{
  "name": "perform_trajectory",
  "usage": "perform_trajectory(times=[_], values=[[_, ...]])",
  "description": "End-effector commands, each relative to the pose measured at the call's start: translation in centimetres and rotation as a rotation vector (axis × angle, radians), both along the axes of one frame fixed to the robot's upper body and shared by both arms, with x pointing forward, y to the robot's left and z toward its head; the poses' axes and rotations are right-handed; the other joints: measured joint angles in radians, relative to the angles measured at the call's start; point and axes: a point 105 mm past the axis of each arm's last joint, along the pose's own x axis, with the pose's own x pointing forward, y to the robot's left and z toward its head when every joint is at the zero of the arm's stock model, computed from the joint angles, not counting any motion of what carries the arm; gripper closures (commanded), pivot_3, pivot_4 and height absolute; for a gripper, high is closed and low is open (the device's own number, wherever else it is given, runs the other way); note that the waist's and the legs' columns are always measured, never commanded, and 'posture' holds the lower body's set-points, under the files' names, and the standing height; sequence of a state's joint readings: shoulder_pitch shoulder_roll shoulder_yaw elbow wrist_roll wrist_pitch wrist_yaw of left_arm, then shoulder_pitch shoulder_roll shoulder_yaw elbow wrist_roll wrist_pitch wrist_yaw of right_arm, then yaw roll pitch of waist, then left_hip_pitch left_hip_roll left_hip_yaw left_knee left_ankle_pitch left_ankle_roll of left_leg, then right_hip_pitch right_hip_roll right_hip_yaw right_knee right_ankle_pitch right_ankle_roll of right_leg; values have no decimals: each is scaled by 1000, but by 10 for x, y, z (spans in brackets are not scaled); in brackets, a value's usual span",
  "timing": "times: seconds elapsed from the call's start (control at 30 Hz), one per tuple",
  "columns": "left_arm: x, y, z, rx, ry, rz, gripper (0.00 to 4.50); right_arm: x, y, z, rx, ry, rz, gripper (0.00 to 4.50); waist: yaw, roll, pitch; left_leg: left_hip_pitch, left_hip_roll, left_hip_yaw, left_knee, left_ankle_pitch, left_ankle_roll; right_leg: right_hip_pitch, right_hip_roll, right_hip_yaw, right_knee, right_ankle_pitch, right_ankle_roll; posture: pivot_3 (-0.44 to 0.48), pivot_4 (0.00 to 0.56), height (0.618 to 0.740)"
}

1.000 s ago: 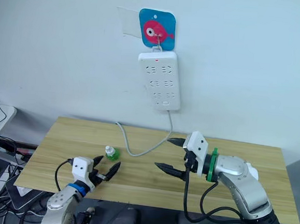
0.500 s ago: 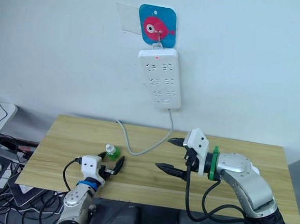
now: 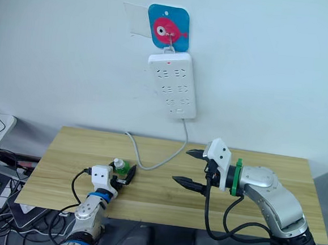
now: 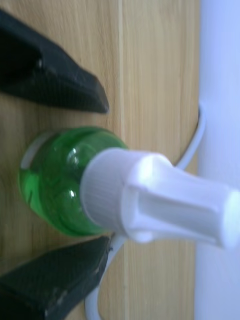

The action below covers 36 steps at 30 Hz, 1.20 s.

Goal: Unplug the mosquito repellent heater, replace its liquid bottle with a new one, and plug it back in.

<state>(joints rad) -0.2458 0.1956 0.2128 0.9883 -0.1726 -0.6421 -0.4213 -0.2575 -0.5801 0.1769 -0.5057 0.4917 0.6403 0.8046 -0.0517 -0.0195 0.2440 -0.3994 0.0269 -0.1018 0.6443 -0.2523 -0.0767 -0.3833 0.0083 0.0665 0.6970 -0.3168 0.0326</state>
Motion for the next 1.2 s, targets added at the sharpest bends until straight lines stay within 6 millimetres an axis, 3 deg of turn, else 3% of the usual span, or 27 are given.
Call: perform_trajectory(times=[0.03,0.1,0.23,0.33,0.47,0.57,0.63,0.77,0.87,0.93,1.2], values=[[-10,2,-16,-7,61,13,1704,-3,3,13,24,-50,18,0,0,0,0,0,0,0,0,0,0,0,0,0,0,0,0,-42,278,740],[-10,2,-15,7,58,7,2236,-2,1,13,20,-52,13,0,0,0,0,0,0,0,0,0,0,0,0,0,0,0,0,-37,270,740],[-6,5,-11,43,49,1,2239,0,-2,11,15,-59,-10,0,0,0,0,0,0,0,0,0,0,0,0,0,0,0,0,-28,261,740],[3,5,7,94,3,-81,2239,2,-7,12,12,-72,-51,0,0,0,0,0,0,-1,0,0,0,0,0,-1,0,0,0,-22,257,740],[9,-31,59,236,-128,-489,2239,4,-16,9,-16,-90,-98,0,5,-2,5,-1,0,-2,-1,0,0,-1,0,-2,0,0,0,6,259,740],[-1,-60,92,317,-122,-846,2239,3,-19,11,-8,-89,-116,0,12,-1,7,-1,1,-2,-1,0,-1,-1,1,-2,0,0,0,18,255,740],[-4,-69,106,316,-89,-963,2239,2,-18,13,1,-86,-121,0,14,0,8,-1,1,-2,-2,1,-1,-1,1,-2,0,0,0,24,249,740],[-3,-111,132,363,-53,-1252,2239,0,-5,11,2,-94,-103,0,16,0,8,-2,0,-2,-1,1,-1,-1,1,-2,-1,0,0,-21,222,740],[-7,-140,142,346,-38,-1395,2239,4,4,9,-9,-110,-106,0,12,0,8,-2,0,-1,-1,1,-1,-1,1,-2,-1,0,0,-36,209,740],[-6,-149,145,354,-17,-1447,2239,8,9,10,-16,-122,-123,0,6,0,8,-3,0,-1,-1,1,-1,-2,1,-2,-1,0,0,-55,206,740],[11,-165,160,332,-36,-1451,2239,17,15,11,19,-124,-220,0,-15,0,8,-5,2,-2,-1,1,-1,-5,3,-1,0,0,0,-91,199,740]])
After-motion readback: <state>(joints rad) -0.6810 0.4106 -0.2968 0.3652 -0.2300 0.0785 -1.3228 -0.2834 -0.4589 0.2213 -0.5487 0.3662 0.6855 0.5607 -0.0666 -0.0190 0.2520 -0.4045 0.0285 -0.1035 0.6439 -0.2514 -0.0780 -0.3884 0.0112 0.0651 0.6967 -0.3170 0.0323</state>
